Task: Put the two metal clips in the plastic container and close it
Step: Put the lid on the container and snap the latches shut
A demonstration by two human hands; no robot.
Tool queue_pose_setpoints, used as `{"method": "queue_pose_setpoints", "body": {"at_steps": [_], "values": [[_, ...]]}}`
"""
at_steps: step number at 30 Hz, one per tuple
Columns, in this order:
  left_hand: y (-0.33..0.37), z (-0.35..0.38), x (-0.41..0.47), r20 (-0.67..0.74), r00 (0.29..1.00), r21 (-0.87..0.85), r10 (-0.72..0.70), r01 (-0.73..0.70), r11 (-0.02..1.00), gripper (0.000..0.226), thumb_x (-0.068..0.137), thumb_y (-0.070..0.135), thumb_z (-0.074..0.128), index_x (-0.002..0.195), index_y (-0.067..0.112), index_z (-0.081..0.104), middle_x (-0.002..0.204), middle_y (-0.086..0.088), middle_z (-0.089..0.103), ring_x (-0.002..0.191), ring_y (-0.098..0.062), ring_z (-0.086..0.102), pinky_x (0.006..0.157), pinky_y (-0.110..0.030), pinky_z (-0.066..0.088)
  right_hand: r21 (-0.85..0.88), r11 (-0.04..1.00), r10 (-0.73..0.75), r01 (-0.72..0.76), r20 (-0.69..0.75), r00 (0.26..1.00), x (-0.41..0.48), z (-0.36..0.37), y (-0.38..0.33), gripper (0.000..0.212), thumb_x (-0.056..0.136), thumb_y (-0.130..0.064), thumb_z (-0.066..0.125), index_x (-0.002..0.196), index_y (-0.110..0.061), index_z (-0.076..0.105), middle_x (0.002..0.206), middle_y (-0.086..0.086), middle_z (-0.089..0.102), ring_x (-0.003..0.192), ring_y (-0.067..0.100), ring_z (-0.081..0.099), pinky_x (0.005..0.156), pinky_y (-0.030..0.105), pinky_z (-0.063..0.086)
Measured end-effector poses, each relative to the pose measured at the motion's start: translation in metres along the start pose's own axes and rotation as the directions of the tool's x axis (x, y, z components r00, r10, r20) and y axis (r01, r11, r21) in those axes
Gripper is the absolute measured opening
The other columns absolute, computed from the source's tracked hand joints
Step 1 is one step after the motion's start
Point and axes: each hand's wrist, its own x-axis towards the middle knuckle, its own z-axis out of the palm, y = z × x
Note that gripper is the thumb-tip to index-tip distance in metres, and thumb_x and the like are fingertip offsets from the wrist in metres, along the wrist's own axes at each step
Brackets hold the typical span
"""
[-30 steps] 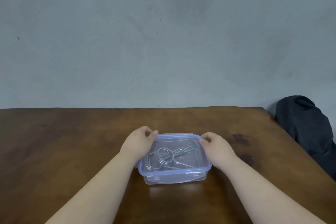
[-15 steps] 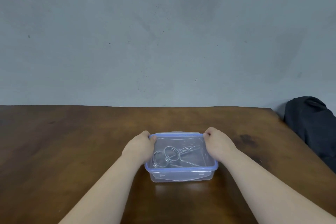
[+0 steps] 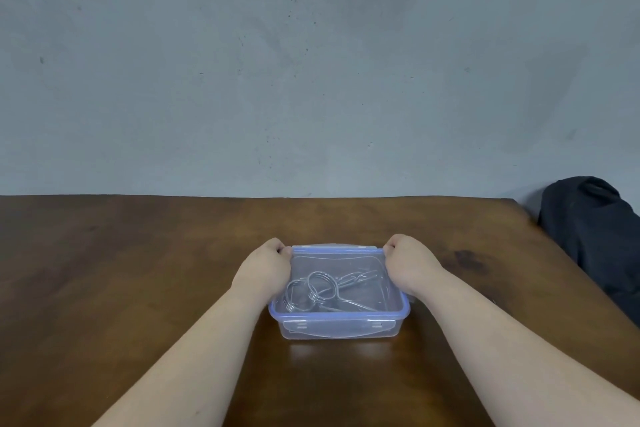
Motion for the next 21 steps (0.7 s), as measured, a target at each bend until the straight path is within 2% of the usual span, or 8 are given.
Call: {"method": "queue_pose_setpoints", "body": {"at_steps": [5, 9, 13, 16, 18, 21], "values": [[0.000, 0.002, 0.004, 0.022, 0.999, -0.056, -0.048, 0.049, 0.997, 0.028, 0.101, 0.032, 0.038, 0.078, 0.019, 0.046, 0.078, -0.003, 0.059, 0.067, -0.016, 0.050, 0.056, -0.031, 0.034, -0.043, 0.999, -0.012, 0.012, -0.001, 1.000, 0.002, 0.002, -0.001, 0.023, 0.098, -0.006, 0.040, 0.087, -0.020, 0.055, 0.091, 0.006, 0.065, 0.076, 0.024, 0.057, 0.055, 0.030, 0.040], [0.003, 0.001, 0.012, 0.048, 0.995, -0.057, -0.089, 0.092, 0.994, 0.025, 0.101, 0.031, 0.039, 0.091, 0.013, 0.051, 0.091, -0.006, 0.061, 0.080, -0.021, 0.054, 0.069, -0.034, 0.038, -0.090, 0.996, -0.022, 0.022, 0.008, 1.000, 0.003, 0.000, -0.004, 0.022, 0.098, -0.004, 0.042, 0.091, -0.017, 0.058, 0.090, 0.006, 0.065, 0.077, 0.022, 0.059, 0.056, 0.030, 0.043], [0.005, 0.005, 0.007, 0.025, 0.997, -0.088, -0.069, 0.071, 0.994, 0.018, 0.099, 0.021, 0.037, 0.093, 0.019, 0.053, 0.088, -0.005, 0.064, 0.072, -0.018, 0.053, 0.058, -0.031, 0.038, -0.101, 0.994, -0.031, 0.034, 0.033, 0.999, 0.004, -0.003, -0.006, 0.026, 0.095, -0.002, 0.039, 0.092, -0.014, 0.062, 0.088, 0.007, 0.066, 0.080, 0.026, 0.063, 0.064, 0.036, 0.052], [-0.003, 0.005, 0.001, 0.033, 0.999, -0.125, 0.002, 0.002, 0.992, 0.025, 0.100, 0.026, 0.034, 0.089, 0.024, 0.057, 0.083, -0.001, 0.064, 0.068, -0.016, 0.052, 0.059, -0.030, 0.040, -0.082, 0.995, -0.045, 0.049, 0.046, 0.998, 0.004, -0.004, -0.003, 0.029, 0.096, -0.004, 0.037, 0.091, -0.018, 0.062, 0.090, 0.007, 0.067, 0.080, 0.028, 0.066, 0.063, 0.038, 0.056], [-0.007, 0.005, -0.003, 0.051, 0.998, -0.130, 0.025, -0.019, 0.991, 0.028, 0.101, 0.029, 0.035, 0.097, 0.027, 0.063, 0.091, 0.003, 0.068, 0.078, -0.017, 0.059, 0.064, -0.030, 0.043, -0.052, 0.997, -0.058, 0.061, 0.060, 0.996, 0.003, -0.005, -0.001, 0.031, 0.098, -0.006, 0.037, 0.094, -0.020, 0.064, 0.091, 0.007, 0.069, 0.080, 0.029, 0.067, 0.061, 0.038, 0.058], [-0.009, 0.007, -0.004, 0.029, 0.998, -0.086, 0.052, -0.049, 0.995, 0.031, 0.102, 0.031, 0.035, 0.110, 0.026, 0.064, 0.104, 0.003, 0.068, 0.093, -0.019, 0.060, 0.076, -0.030, 0.041, -0.039, 0.996, -0.076, 0.078, 0.055, 0.996, 0.002, -0.006, 0.000, 0.031, 0.103, -0.009, 0.038, 0.102, -0.020, 0.067, 0.097, 0.006, 0.069, 0.083, 0.025, 0.067, 0.073, 0.041, 0.062]]}}
